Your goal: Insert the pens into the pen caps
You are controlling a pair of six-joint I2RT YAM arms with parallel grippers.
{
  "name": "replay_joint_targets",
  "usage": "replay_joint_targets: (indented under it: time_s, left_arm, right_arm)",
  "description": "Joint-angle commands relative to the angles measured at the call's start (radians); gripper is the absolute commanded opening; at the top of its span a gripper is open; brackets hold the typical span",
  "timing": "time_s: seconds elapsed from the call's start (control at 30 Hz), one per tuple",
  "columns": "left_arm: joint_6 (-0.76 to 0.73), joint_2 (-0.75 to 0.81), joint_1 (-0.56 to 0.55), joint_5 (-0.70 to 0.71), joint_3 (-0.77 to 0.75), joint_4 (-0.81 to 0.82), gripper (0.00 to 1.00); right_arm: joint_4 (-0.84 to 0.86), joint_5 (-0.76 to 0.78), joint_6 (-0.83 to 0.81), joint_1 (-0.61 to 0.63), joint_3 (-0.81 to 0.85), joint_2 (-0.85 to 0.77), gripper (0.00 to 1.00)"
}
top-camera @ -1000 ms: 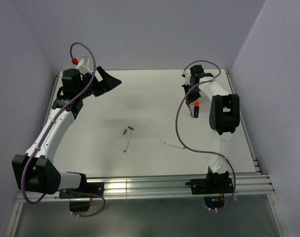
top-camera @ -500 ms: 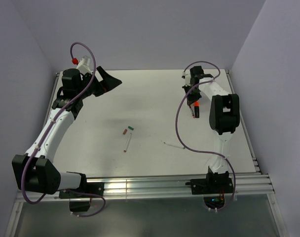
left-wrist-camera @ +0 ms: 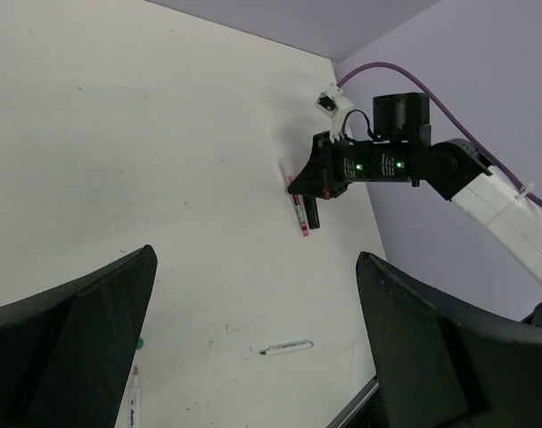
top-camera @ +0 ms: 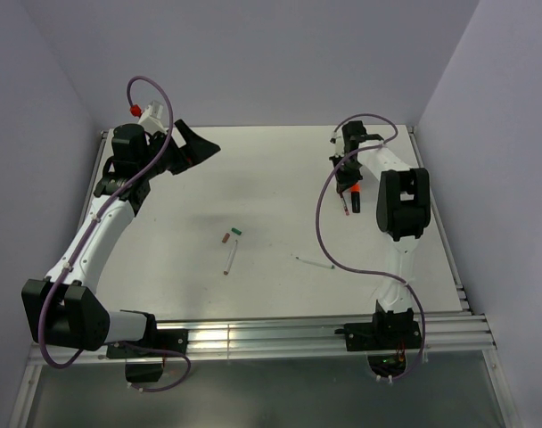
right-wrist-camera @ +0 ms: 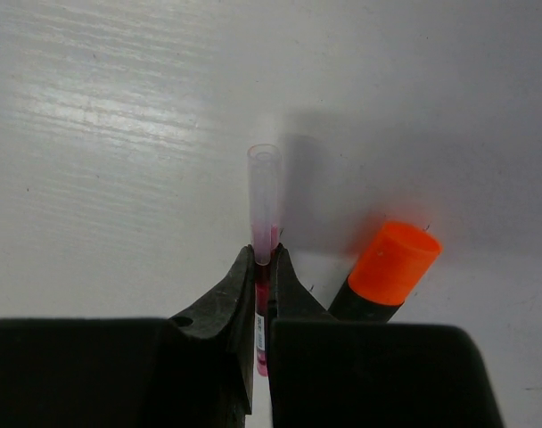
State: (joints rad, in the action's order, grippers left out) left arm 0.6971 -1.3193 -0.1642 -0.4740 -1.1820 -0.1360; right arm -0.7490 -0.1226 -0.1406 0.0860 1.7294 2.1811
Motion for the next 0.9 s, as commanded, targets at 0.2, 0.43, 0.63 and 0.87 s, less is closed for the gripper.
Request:
replay_joint_targets:
  time_s: [0.2, 0.43, 0.63, 0.87]
  left_arm:
    - [0.031, -0.006, 0.002, -0.014, -0.011, 0.038, 1.00]
    - [0.033, -0.005, 0.002, -0.014, -0.013, 0.033, 1.00]
    - [0.028, 0.000, 0.002, -0.012, -0.010, 0.030, 1.00]
    - [0.038, 0.002, 0.002, -0.012, -0.021, 0.022, 1.00]
  right_arm:
    - [-0.056, 0.035, 0.065, -0.006, 0.082, 0.071, 0.05]
    - [-0.078, 0.028, 0.076, -0.006, 0.105, 0.094, 0.17]
    - [-0.092, 0.031, 0.088, -0.008, 0.117, 0.098, 0.23]
    - [-0.108, 0.005, 0.098, -0.008, 0.136, 0.082, 0.37]
